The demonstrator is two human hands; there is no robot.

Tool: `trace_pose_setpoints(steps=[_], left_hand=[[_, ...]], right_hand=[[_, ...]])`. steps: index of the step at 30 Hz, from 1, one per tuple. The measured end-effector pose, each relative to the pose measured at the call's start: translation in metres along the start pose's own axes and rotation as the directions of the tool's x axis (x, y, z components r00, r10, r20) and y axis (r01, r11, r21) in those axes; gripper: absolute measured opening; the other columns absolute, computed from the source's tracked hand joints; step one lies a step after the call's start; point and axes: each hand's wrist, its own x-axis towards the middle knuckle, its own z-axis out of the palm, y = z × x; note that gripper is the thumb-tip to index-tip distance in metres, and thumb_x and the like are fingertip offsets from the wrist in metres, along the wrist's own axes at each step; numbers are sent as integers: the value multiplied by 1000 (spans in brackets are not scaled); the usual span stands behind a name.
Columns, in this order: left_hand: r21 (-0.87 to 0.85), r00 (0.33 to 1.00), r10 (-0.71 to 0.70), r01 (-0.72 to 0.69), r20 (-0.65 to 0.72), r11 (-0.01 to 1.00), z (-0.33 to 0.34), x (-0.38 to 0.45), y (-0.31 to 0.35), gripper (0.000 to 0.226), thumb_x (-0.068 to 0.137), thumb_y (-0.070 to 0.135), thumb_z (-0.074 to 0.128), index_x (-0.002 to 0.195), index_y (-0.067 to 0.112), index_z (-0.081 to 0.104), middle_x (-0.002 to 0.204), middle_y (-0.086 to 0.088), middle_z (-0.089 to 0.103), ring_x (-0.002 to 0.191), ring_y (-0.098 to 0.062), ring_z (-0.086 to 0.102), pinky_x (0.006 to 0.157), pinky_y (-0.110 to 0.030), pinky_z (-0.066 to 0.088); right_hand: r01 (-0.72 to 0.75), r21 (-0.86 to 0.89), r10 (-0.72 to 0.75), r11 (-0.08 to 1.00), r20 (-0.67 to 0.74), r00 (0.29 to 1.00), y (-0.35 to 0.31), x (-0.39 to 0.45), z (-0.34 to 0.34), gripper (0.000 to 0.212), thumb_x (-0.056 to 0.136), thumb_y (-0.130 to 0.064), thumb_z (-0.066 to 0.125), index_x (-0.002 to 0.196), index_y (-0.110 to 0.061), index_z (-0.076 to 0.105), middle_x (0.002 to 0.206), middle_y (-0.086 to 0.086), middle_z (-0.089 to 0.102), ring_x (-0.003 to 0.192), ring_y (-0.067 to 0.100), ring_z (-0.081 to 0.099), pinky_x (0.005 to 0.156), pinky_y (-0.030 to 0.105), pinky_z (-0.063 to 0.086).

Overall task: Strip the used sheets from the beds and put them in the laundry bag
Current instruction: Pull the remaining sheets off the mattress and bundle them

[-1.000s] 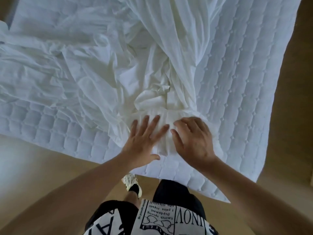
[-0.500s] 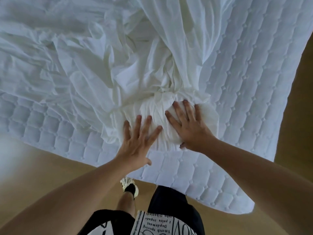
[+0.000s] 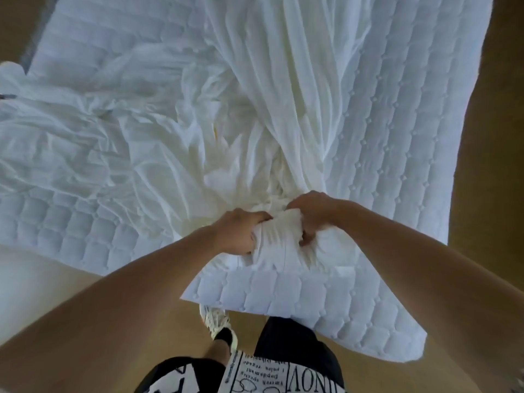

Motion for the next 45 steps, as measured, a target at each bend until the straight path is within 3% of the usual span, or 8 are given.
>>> trace_pose_setpoints(steps=[7, 12, 15, 20, 26, 31, 40, 45], left_hand=[[-288, 792, -11, 235, 610, 928, 39, -48, -22, 83, 80, -5, 75, 149, 31, 47, 143, -1, 57, 130, -25, 53, 101, -35, 48], [-590, 945, -280, 324, 168, 740, 37, -36, -65, 58, 78, 2, 77, 128, 30, 65, 124, -5, 64, 113, -26, 62, 96, -37, 55], [-507, 864, -424, 246, -273, 826, 23, -32, -75, 34, 96, 23, 66, 130, 24, 65, 128, -6, 68, 114, -26, 63, 96, -36, 54], [-363, 852, -418, 299, -315, 883, 37, -45, -89, 67, 95, 58, 57, 154, 35, 36, 163, -3, 33, 148, -31, 33, 116, -52, 35], [-707, 659, -752, 535, 7, 462, 83, -73, -126, 106, 79, 81, 61, 159, 49, 0, 171, -5, -2, 156, -41, 9, 119, -67, 22], [-961, 779, -581, 277, 236, -18, 92, -67, -114, 97, 57, 74, 88, 138, 38, 48, 129, -1, 67, 108, -30, 69, 90, -61, 56], [-960, 942, -194, 279, 276, -13, 8, -42, -23, 49, 84, 35, 82, 125, 11, 71, 119, -12, 75, 110, -32, 73, 103, -50, 54], [-967, 969, -41, 242, 245, -77, -31, 7, 56, 30, 100, 32, 64, 107, 7, 78, 106, -11, 77, 95, -27, 76, 83, -39, 62]], right_hand=[[-113, 247, 50, 962, 247, 968, -30, -32, 69, 77, 70, -34, 94, 138, -24, 60, 135, -4, 59, 121, 20, 58, 101, 31, 47], [-165, 401, 365, 901, -496, 788, -46, -55, 101, 49, 100, -39, 61, 144, -19, 55, 140, 4, 62, 133, 28, 54, 109, 40, 43], [-27, 70, 73, 997, -828, 556, -71, -72, 143, 58, 100, -52, 50, 140, -9, 59, 143, 18, 59, 132, 40, 54, 111, 52, 45], [-67, -165, -6, 984, -406, 914, -104, -52, 173, 134, 72, -73, 75, 162, -29, -14, 166, 23, -28, 148, 55, -27, 117, 76, -4], [-180, -57, 151, 982, -336, 930, -89, 0, 131, 148, 58, -69, 87, 156, -37, -20, 165, 16, -26, 152, 51, -17, 119, 73, 12], [-126, 55, 137, 991, -370, 919, -75, 3, 136, 148, 53, -70, 88, 154, -44, -17, 166, 10, -24, 154, 45, -6, 122, 62, 20], [90, 571, 243, 816, -481, 843, -9, -35, 113, 148, 38, -51, 101, 158, -44, 13, 164, -17, 17, 151, 20, 27, 115, 50, 39], [338, 888, 467, 311, -452, 760, 46, -69, 120, 118, 42, -46, 91, 142, -59, 31, 142, -34, 46, 130, 1, 51, 110, 39, 42]])
